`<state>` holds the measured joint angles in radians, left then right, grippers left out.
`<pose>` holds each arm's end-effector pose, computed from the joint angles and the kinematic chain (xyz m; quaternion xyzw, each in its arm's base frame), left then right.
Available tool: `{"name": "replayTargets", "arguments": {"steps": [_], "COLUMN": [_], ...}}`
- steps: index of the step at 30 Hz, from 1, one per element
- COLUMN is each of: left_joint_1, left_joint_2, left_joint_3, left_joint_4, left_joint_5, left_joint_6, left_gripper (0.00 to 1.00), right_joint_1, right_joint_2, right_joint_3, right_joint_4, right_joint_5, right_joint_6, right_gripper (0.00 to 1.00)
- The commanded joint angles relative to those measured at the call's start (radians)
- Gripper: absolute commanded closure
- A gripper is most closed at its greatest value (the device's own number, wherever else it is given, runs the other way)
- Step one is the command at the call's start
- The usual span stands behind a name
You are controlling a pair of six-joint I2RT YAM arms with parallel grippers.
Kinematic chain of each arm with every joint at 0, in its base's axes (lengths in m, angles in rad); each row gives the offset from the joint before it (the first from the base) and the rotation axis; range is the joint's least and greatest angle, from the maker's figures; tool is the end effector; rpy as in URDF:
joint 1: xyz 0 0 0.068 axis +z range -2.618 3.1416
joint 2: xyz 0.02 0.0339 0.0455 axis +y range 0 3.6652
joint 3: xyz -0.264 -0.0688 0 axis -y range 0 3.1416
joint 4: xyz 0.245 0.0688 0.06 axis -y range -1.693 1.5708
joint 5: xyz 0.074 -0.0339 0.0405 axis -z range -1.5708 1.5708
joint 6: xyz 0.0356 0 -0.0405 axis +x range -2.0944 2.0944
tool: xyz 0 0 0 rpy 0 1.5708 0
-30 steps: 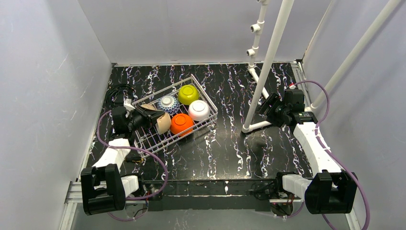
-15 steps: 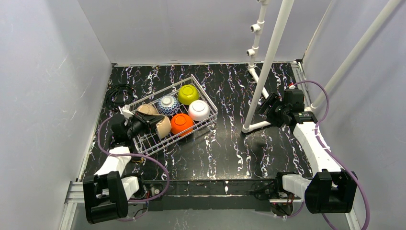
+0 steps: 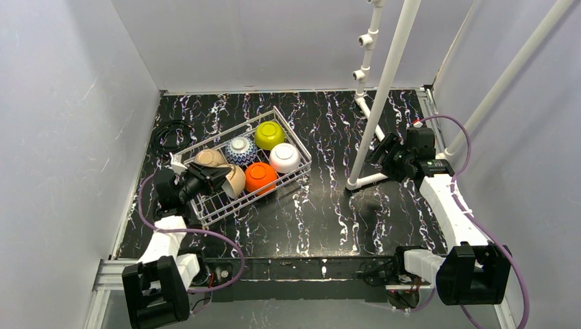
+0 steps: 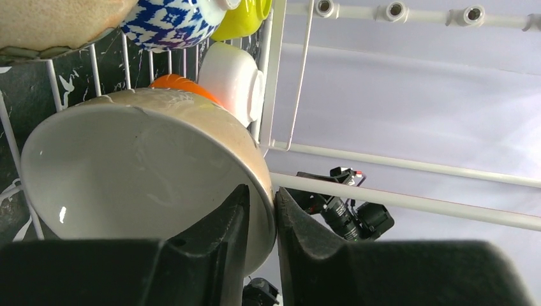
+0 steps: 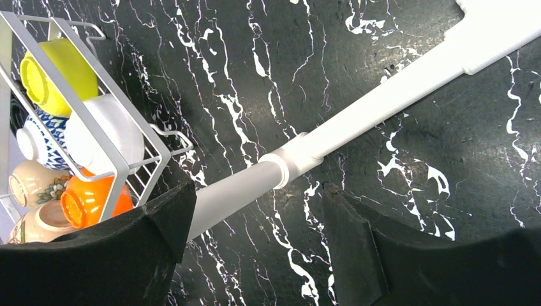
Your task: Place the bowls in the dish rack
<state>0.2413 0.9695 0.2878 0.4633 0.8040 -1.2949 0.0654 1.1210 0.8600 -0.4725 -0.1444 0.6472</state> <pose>0.1955 0.0217 0.2020 -0.3226 0.6864 -0.5534 0.3444 0.2377 0.0207 0.2729 0.2333 0.8814 0.2032 0.3570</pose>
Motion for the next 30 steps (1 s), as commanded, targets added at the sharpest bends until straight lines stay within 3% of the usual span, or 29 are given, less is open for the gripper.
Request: {"name": "replayTargets", "arguments": {"steps": [1,10,13,15,20,30], "left_joint_1": [0.026,0.04,0.048,0.057,0.07,0.07], "left_joint_2": [-0.006,-0.06,-0.062,-0.045,0.008,0.045], "left_joint_3": [0.018,0.195,0.216,0.197,0.112,0.203], "left_joint_4": [-0.203,-0.652,-0.699,-0.657,-0.333,-0.288], "left_joint_5": [-0.039,-0.147,-0.139,-0.079,0.099,0.231], "left_joint_6": [0.062,0.373,0.446,0.442,0.237,0.233], "left_gripper": [0.81,0.85,0.94,1.0,1.0,1.0], "right_joint_1": [-0.003,-0.003,-0.002,-0.002,-0.002,-0.003], "right_joint_2": [-0.003,-0.003,-0.001,-0.002,-0.002,-0.001], "right_joint_3": [0.04,0.034,0.031,0.03,0.03,0.031], "right_joint_4": [-0.005,0.0,0.004,0.007,0.006,0.007], "right_joint_5": [0.005,0.002,-0.002,-0.003,-0.003,-0.005], "right_joint_6": [-0.021,-0.018,-0.016,-0.015,-0.015,-0.011], "right_gripper": [0.2,0.2,0.2,0.2,0.2,0.2]}}
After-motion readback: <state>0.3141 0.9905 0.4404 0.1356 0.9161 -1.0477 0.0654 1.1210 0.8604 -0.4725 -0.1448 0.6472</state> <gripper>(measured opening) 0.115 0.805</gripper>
